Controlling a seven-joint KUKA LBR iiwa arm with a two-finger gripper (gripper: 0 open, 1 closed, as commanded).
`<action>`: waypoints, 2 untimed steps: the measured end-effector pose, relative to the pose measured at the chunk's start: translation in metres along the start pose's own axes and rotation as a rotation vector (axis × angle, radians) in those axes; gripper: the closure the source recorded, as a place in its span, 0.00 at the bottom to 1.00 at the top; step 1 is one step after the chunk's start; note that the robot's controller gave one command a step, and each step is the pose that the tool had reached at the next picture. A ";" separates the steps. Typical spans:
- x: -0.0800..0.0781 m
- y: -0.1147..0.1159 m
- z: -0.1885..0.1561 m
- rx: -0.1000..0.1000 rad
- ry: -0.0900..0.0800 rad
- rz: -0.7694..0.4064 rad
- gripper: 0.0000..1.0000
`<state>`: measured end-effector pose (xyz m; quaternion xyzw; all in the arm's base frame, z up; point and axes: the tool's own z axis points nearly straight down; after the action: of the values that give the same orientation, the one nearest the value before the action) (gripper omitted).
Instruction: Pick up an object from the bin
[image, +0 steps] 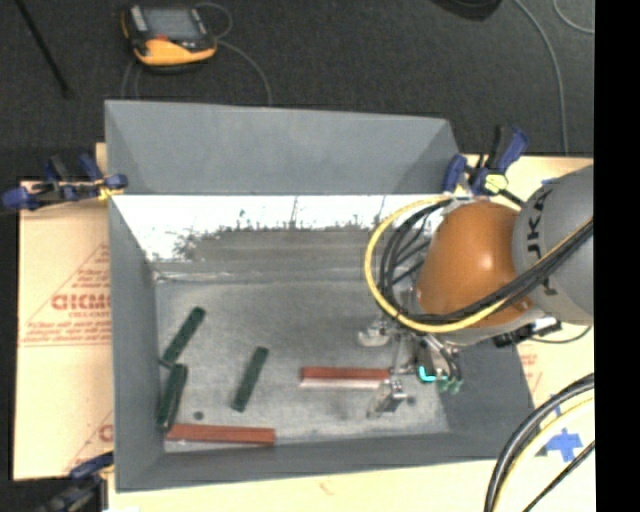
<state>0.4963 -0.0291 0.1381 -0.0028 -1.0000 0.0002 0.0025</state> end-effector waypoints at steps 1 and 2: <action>-0.002 0.000 -0.004 0.001 -0.008 -0.001 0.00; -0.026 0.036 0.059 -0.001 -0.008 0.097 1.00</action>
Offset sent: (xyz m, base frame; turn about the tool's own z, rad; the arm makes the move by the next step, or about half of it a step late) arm 0.0216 0.0371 -0.0681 0.0995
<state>0.5220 0.0070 0.0787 -0.0512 -0.9987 -0.0002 -0.0013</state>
